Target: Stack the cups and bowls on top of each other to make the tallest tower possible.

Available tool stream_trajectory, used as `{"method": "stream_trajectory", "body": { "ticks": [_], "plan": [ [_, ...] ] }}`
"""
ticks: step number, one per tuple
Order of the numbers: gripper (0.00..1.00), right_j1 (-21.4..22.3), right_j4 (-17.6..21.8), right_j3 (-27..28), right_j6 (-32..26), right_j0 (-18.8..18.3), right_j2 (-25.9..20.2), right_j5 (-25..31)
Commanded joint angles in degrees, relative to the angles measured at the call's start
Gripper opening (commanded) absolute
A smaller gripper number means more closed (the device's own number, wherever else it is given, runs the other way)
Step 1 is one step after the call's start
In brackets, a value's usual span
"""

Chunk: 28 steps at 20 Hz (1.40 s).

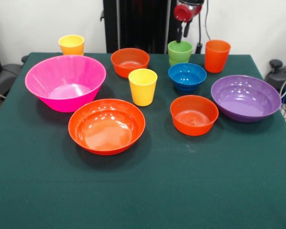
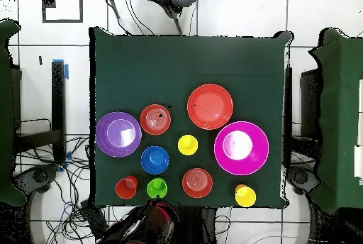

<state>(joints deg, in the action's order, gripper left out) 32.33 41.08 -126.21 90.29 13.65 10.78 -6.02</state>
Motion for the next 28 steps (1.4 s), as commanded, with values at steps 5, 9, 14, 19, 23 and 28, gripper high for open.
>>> {"method": "stream_trajectory", "body": {
  "ticks": [5,9,14,19,23,28],
  "plan": [
    [1.00,-4.9,-1.7,6.1,7.9,1.0,-0.9,-2.2],
    [1.00,-4.8,-1.9,6.2,7.9,1.0,-1.0,-1.9],
    [1.00,-7.0,-3.8,7.7,8.9,4.1,0.3,-2.9],
    [1.00,-8.3,-5.6,8.1,9.7,6.0,1.6,-4.9],
    [1.00,-8.5,-7.3,8.1,10.3,6.6,1.5,-6.6],
    [1.00,-11.2,-9.7,8.3,10.6,8.8,2.8,-10.7]
  ]
}}
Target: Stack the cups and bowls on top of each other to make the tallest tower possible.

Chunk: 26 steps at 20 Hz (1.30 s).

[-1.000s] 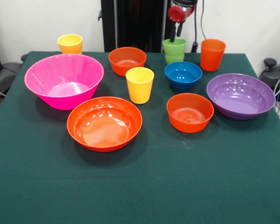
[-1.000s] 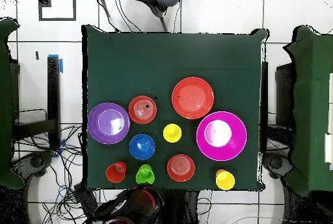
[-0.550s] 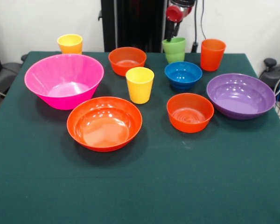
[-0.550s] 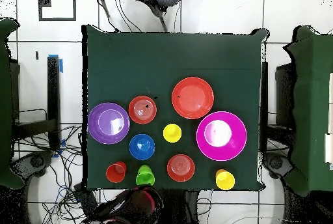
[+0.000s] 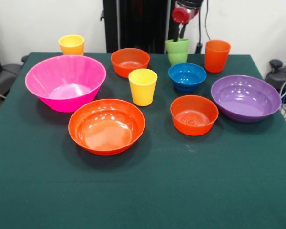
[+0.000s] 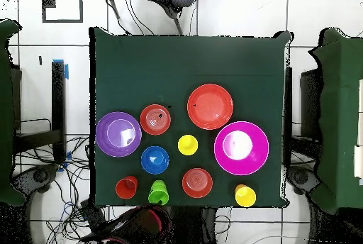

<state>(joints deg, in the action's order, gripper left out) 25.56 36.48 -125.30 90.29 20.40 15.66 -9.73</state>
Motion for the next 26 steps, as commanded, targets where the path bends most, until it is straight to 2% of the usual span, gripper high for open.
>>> {"method": "stream_trajectory", "body": {
  "ticks": [1,7,10,11,14,21,22,26],
  "plan": [
    [1.00,-4.6,-5.5,7.4,10.5,2.3,-2.1,-7.2],
    [1.00,-5.6,-7.9,6.8,10.4,2.6,-2.1,-12.5],
    [1.00,-7.1,-8.9,6.7,9.7,3.7,-0.6,-15.8],
    [1.00,-7.2,-9.1,6.6,9.4,3.8,-0.3,-16.0],
    [1.00,-6.1,-9.1,7.1,8.2,3.2,-1.2,-11.9],
    [1.00,-6.1,-7.8,7.0,7.3,2.8,-1.6,-13.2],
    [0.00,-6.0,-7.8,7.1,7.1,2.8,-1.5,-12.9],
    [0.00,-5.3,-7.3,7.5,6.6,2.4,-2.2,-10.8]
  ]
}}
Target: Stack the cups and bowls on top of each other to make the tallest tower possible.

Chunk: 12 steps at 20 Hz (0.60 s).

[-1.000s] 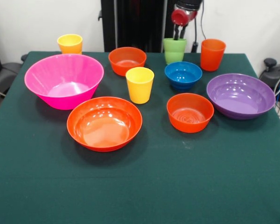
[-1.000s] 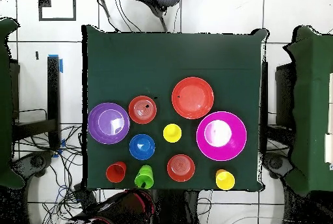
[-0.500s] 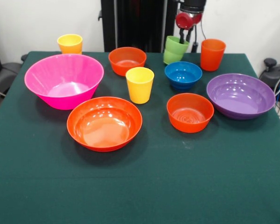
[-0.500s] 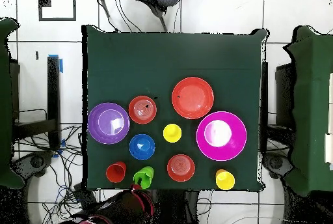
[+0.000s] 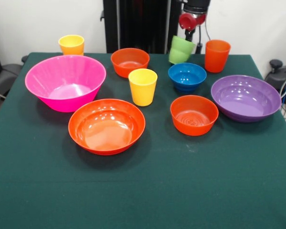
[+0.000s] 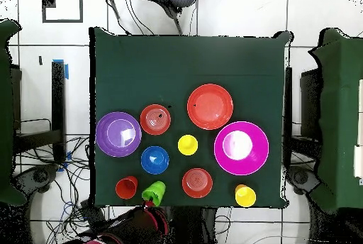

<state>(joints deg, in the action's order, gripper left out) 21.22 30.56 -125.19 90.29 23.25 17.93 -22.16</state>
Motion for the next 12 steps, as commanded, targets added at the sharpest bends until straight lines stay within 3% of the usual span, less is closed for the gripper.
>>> {"method": "stream_trajectory", "body": {
  "ticks": [1,7,12],
  "plan": [
    [0.00,-1.0,-1.4,7.4,6.6,-0.4,-4.4,1.7],
    [0.00,-1.1,-0.8,7.1,6.6,-0.7,-4.5,1.6],
    [0.00,1.5,1.2,6.1,6.0,-2.2,-6.5,3.4]
  ]
}}
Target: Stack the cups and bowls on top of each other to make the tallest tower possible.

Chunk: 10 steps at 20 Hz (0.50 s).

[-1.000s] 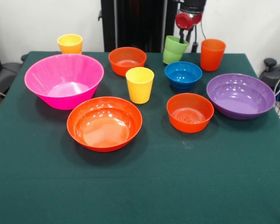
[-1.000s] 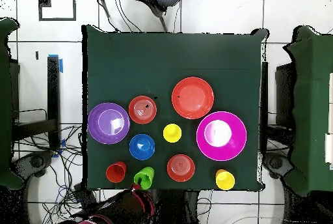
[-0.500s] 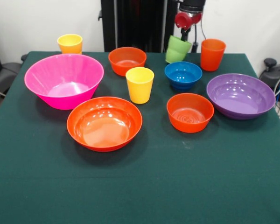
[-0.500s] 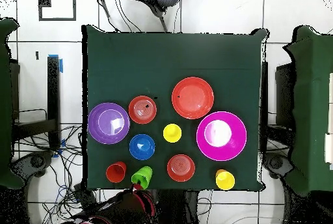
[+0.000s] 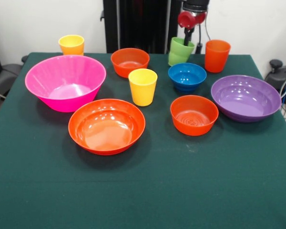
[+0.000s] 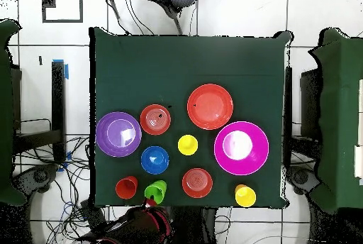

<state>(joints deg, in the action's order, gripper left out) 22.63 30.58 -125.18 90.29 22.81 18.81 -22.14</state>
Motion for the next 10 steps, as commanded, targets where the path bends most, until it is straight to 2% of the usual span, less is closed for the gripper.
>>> {"method": "stream_trajectory", "body": {
  "ticks": [1,3,4,5,6,8,10],
  "plan": [
    [0.00,1.2,1.9,5.4,6.0,-2.2,-7.7,3.3],
    [0.00,5.1,4.2,3.1,5.9,-4.5,-9.5,5.0],
    [0.00,9.7,6.3,0.6,5.5,-6.9,-12.0,7.7],
    [0.00,12.2,7.5,-0.8,5.3,-8.5,-13.6,9.2],
    [0.00,13.9,9.6,-2.6,5.5,-10.8,-14.6,8.8],
    [0.00,18.4,10.6,-4.7,4.7,-14.4,-18.2,12.7],
    [0.00,19.9,11.6,-5.6,4.1,-16.7,-19.2,13.9]
  ]
}}
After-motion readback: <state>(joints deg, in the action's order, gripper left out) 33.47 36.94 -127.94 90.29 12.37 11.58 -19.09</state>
